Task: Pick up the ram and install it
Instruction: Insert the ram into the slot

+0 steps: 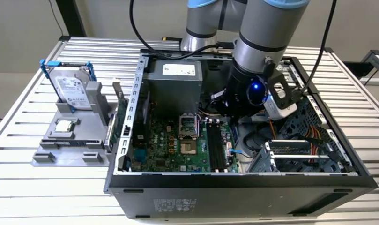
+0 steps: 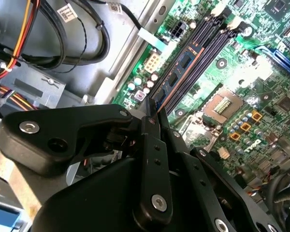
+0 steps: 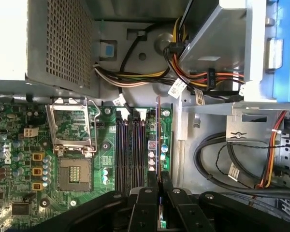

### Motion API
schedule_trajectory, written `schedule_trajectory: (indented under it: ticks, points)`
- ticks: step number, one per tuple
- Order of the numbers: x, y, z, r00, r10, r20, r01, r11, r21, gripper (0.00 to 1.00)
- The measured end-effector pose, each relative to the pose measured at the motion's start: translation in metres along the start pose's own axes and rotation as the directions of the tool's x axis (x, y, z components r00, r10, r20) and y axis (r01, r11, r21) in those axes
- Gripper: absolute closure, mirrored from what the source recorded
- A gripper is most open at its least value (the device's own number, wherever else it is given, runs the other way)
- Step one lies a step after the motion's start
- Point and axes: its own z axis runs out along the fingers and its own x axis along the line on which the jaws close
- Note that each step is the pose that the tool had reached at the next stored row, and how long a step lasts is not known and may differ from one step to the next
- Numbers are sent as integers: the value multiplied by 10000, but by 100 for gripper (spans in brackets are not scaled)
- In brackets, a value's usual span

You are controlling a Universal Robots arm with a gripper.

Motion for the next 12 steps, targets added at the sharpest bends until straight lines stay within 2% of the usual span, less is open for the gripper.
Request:
schedule_trajectory:
  ticks: [7,12]
  points:
    - [1,-74,15,10000,4,0,-4,10000,3,100]
    - [1,-104,36,10000,4,1,-4,10000,5,100]
